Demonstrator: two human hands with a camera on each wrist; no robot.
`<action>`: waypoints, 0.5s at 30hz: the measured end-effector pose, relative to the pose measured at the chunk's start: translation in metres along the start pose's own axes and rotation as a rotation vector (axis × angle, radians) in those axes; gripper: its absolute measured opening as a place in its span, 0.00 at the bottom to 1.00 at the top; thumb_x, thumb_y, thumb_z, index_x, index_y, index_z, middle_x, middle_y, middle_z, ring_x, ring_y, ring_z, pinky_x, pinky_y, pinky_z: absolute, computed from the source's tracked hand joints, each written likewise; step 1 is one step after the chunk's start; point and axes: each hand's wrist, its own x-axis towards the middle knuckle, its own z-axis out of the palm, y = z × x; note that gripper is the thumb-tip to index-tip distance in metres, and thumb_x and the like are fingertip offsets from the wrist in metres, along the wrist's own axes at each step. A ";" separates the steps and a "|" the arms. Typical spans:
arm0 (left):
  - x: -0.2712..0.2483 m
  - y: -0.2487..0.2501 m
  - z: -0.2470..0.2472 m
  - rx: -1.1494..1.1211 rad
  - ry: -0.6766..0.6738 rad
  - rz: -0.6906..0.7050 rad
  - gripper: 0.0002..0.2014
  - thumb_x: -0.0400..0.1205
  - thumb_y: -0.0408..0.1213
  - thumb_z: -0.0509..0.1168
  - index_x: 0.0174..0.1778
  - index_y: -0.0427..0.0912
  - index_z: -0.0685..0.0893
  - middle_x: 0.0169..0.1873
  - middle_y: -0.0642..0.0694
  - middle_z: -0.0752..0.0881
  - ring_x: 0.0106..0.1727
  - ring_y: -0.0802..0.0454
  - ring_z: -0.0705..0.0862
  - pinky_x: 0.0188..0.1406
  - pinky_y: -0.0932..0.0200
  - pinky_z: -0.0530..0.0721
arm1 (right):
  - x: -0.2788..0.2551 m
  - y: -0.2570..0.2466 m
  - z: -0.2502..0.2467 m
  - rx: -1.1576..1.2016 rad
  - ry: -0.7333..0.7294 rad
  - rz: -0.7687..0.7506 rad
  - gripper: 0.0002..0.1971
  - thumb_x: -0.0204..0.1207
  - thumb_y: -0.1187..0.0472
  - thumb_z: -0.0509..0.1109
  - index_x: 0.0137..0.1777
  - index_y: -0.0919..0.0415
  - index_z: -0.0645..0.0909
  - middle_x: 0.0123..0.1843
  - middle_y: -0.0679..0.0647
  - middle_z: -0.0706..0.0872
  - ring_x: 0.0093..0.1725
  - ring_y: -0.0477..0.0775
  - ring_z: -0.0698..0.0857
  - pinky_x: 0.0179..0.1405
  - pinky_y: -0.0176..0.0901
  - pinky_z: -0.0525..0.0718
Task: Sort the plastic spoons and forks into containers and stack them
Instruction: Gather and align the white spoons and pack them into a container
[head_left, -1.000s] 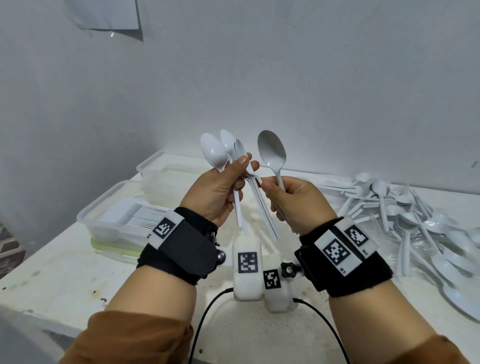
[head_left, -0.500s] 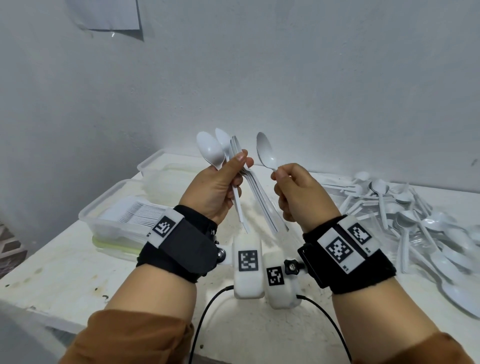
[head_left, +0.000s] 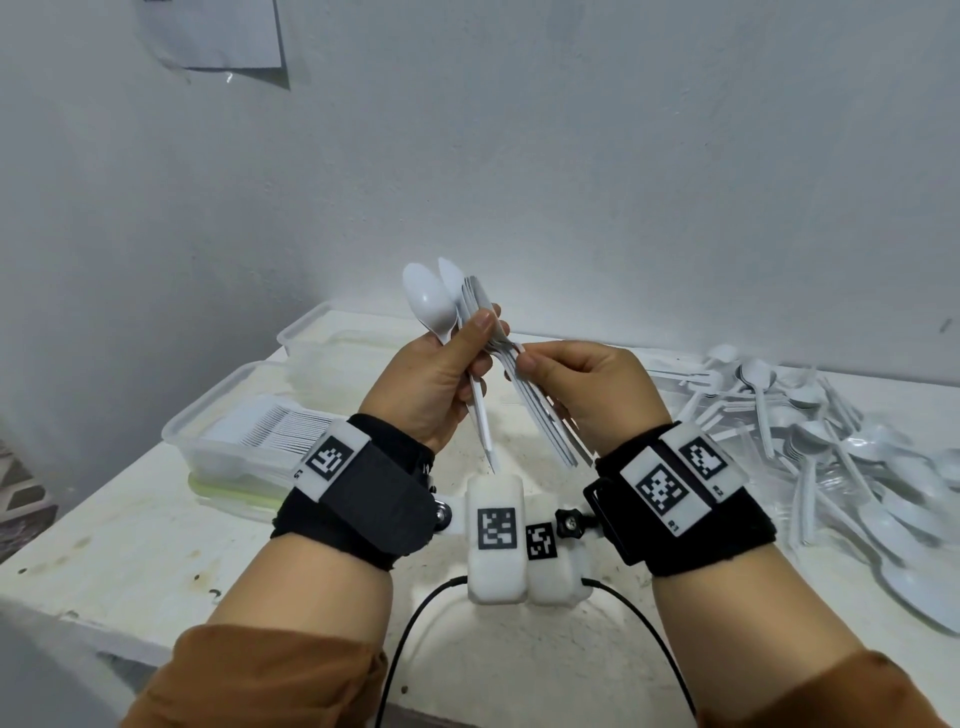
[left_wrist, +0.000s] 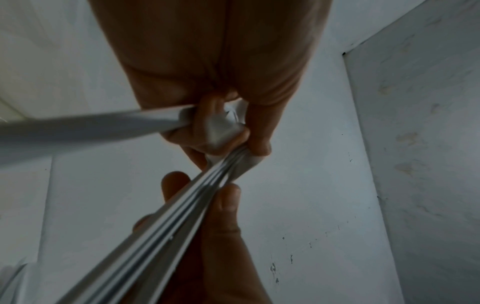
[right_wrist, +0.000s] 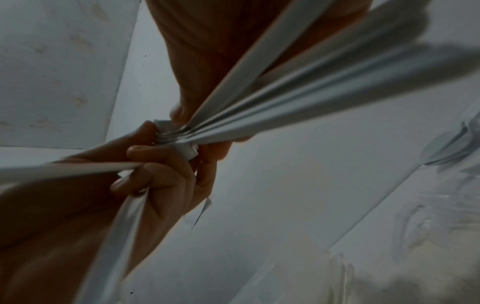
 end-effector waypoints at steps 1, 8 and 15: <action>0.000 0.000 0.000 0.002 -0.006 0.002 0.11 0.84 0.39 0.58 0.42 0.42 0.83 0.37 0.46 0.74 0.22 0.62 0.65 0.17 0.73 0.66 | 0.000 -0.001 0.000 0.007 -0.024 0.004 0.06 0.72 0.65 0.74 0.38 0.53 0.87 0.26 0.41 0.87 0.25 0.32 0.80 0.24 0.22 0.74; -0.002 -0.001 -0.002 0.043 -0.030 -0.002 0.11 0.76 0.45 0.62 0.43 0.42 0.84 0.31 0.48 0.74 0.20 0.61 0.64 0.19 0.72 0.65 | 0.000 0.002 0.001 -0.023 -0.143 0.006 0.10 0.75 0.70 0.70 0.39 0.54 0.86 0.30 0.47 0.87 0.30 0.39 0.82 0.38 0.26 0.81; -0.001 0.002 -0.002 0.112 0.001 -0.060 0.17 0.85 0.47 0.55 0.51 0.37 0.81 0.19 0.54 0.73 0.17 0.61 0.65 0.18 0.71 0.67 | -0.001 0.001 0.004 -0.070 -0.178 0.061 0.12 0.80 0.70 0.64 0.40 0.55 0.82 0.30 0.51 0.80 0.26 0.43 0.80 0.30 0.32 0.79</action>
